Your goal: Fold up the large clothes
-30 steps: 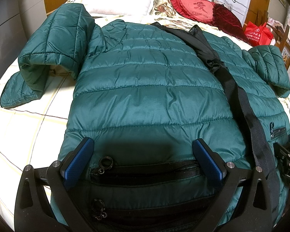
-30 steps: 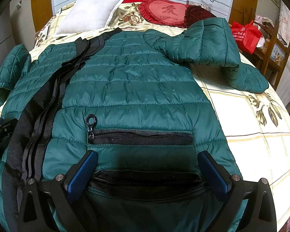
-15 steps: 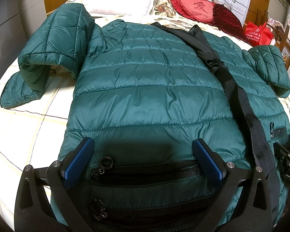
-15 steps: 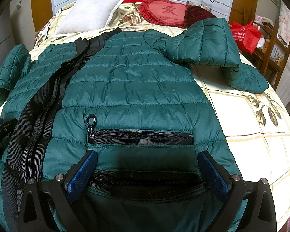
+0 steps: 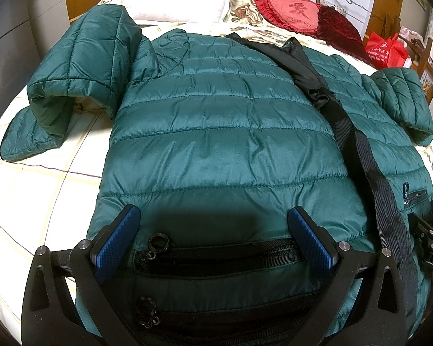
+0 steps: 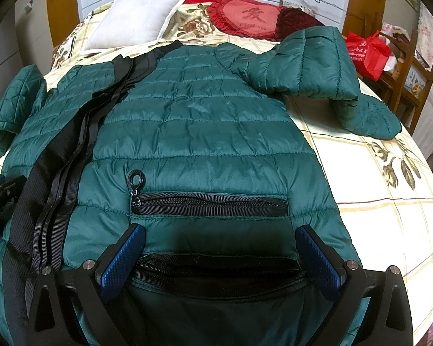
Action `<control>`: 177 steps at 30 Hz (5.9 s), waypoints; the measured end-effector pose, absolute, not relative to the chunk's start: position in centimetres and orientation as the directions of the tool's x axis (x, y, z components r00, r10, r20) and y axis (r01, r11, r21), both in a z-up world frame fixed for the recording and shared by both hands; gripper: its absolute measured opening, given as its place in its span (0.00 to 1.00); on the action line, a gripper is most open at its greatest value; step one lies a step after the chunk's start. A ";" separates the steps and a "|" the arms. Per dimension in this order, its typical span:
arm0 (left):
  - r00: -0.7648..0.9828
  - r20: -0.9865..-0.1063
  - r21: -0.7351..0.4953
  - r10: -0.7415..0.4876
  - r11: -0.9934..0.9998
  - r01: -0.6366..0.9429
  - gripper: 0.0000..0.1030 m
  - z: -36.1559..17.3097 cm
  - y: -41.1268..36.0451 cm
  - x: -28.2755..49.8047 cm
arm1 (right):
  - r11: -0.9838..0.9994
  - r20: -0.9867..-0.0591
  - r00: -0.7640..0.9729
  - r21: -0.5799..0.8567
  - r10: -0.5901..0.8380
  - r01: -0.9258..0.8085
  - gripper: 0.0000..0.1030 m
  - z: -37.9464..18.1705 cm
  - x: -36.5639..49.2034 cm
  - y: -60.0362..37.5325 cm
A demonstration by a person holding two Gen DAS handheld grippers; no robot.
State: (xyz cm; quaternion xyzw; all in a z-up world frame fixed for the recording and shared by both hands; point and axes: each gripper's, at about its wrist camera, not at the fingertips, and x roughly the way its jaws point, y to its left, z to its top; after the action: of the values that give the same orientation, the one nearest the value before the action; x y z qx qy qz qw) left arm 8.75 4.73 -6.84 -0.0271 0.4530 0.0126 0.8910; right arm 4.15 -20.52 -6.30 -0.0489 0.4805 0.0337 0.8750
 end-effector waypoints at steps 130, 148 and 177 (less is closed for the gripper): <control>0.560 -0.623 -0.534 -0.546 0.820 0.205 0.65 -0.2 2.0 19.0 | 1.000 -0.796 0.605 -0.014 -0.019 0.013 1.00 -2.4 3.5 -24.0; 0.753 -0.657 -0.413 -0.045 0.857 -0.308 0.66 -0.8 18.8 14.9 | 0.870 -0.758 0.441 0.473 0.481 -0.136 0.92 -5.4 15.4 -18.1; 0.707 -0.703 -0.190 -0.078 0.978 -0.081 0.66 -3.4 12.2 20.6 | 0.868 -0.711 0.550 0.493 0.438 -0.054 0.35 -3.8 16.9 -25.3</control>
State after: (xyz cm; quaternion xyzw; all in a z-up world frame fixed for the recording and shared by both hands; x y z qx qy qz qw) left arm 20.65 12.20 -3.38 -0.1037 0.3827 0.0007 0.9180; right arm 16.93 -25.32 -3.80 0.2126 0.4519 0.1439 0.8543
